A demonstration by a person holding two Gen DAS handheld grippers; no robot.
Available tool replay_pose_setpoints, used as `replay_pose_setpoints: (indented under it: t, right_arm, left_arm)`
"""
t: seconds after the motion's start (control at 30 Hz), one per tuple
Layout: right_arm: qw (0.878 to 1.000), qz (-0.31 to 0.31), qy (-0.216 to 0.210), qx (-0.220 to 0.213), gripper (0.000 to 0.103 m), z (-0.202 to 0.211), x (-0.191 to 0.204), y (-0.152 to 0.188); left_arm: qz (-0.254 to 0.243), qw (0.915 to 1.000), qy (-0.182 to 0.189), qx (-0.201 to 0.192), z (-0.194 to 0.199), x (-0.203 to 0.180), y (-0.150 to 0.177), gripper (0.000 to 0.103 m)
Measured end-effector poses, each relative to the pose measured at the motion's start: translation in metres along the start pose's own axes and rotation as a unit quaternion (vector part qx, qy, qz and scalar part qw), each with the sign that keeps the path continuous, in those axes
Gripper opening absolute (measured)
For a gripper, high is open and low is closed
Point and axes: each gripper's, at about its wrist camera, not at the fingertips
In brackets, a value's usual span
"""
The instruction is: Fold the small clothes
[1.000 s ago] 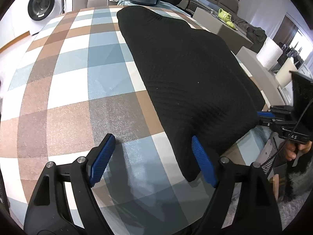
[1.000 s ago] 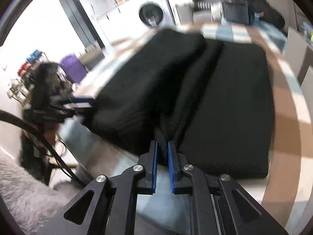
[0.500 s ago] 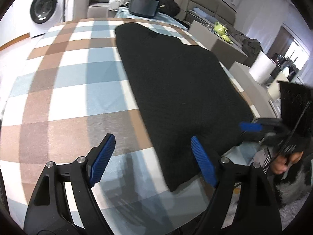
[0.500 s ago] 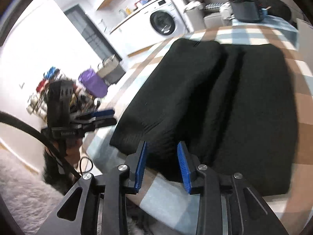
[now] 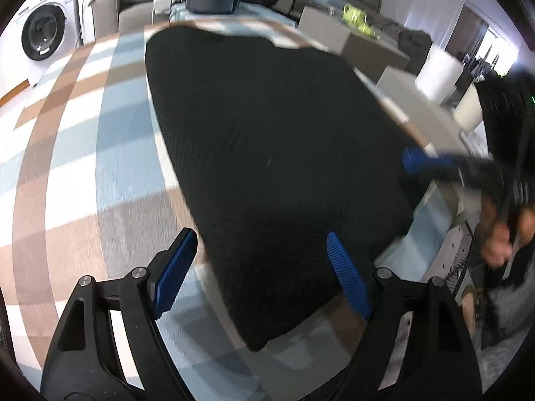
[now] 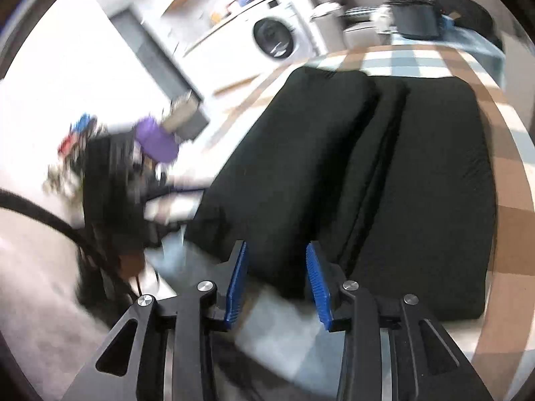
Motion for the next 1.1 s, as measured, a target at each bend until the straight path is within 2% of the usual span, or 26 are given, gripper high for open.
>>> replay_pose_setpoints:
  t: [0.1,0.2,0.23,0.27,0.3,0.4,0.47,0.53,0.6,0.63,0.73,0.8,0.9,0.97,1.03,1.07,1.1]
  right_arm:
    - [0.999,-0.054,-0.005,-0.008,0.038,-0.022,-0.016,-0.022]
    - [0.994,-0.105,-0.019,-0.005,0.037,-0.052,-0.029,-0.039]
    - [0.993,-0.117,-0.016,0.002,0.032,-0.060,-0.031,-0.043]
    - [0.993,-0.119,-0.011,0.007,0.016,-0.068,-0.032,-0.047]
    - [0.993,-0.115,-0.006,0.003,0.010,-0.069,-0.030,-0.051]
    - [0.995,-0.076,-0.010,-0.062,0.008,-0.039,-0.011,-0.065]
    - [0.994,-0.070,0.029,-0.073,0.008,-0.027,-0.009,-0.067]
    - [0.993,-0.071,0.082,-0.052,0.008,-0.031,-0.014,-0.064]
    - [0.992,-0.085,0.093,-0.018,0.010,-0.042,-0.023,-0.057]
    - [0.992,-0.098,0.083,-0.010,0.012,-0.045,-0.026,-0.054]
    - [0.992,-0.124,0.011,0.004,0.023,-0.044,-0.034,-0.036]
    - [0.993,-0.113,-0.031,-0.001,0.027,-0.033,-0.031,-0.017]
    - [0.995,-0.081,-0.062,0.009,0.034,-0.021,-0.028,-0.011]
    - [0.996,-0.055,-0.063,0.018,0.040,-0.018,-0.021,-0.002]
    - [0.999,-0.018,-0.041,0.019,0.040,-0.016,-0.010,0.005]
    - [0.999,-0.001,-0.024,0.024,0.032,-0.013,-0.003,0.011]
    - [0.999,0.018,-0.012,0.033,0.013,-0.017,0.002,0.011]
  left_arm:
    - [0.013,0.9998,0.010,0.005,0.001,0.006,0.007,0.078]
    - [0.038,0.9988,0.026,-0.013,0.012,0.015,0.008,0.078]
    - [0.048,0.9982,0.029,-0.023,0.017,0.019,0.007,0.078]
    - [0.061,0.9970,0.032,-0.035,0.023,0.024,0.005,0.078]
    - [0.070,0.9961,0.034,-0.042,0.026,0.028,0.002,0.078]
    - [0.092,0.9930,0.038,-0.063,0.036,0.036,-0.004,0.078]
    - [0.089,0.9933,0.034,-0.065,0.034,0.035,-0.010,0.078]
    - [0.075,0.9954,0.029,-0.053,0.026,0.030,-0.013,0.078]
    - [0.061,0.9973,0.020,-0.036,0.015,0.024,-0.015,0.078]
    - [0.052,0.9981,0.020,-0.027,0.010,0.021,-0.014,0.078]
    - [0.033,0.9993,0.010,-0.015,0.004,0.013,-0.008,0.078]
    - [0.028,0.9995,0.009,-0.011,0.004,0.012,-0.002,0.078]
    - [0.037,0.9993,0.006,-0.006,0.003,0.020,0.004,0.078]
    - [0.043,0.9990,0.010,-0.005,0.004,0.028,0.007,0.078]
    - [0.045,0.9989,0.012,-0.004,0.003,0.031,0.007,0.078]
    - [0.044,0.9990,0.012,-0.004,0.004,0.031,0.008,0.078]
    - [0.042,0.9990,0.012,-0.005,0.004,0.031,0.009,0.078]
Point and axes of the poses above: each gripper's, at about its wrist camera, not at the fingertips, and z roughly against the way its jaws point, x to its left, y to its underside, and after that the axes turned 1 degree about z, right-handed
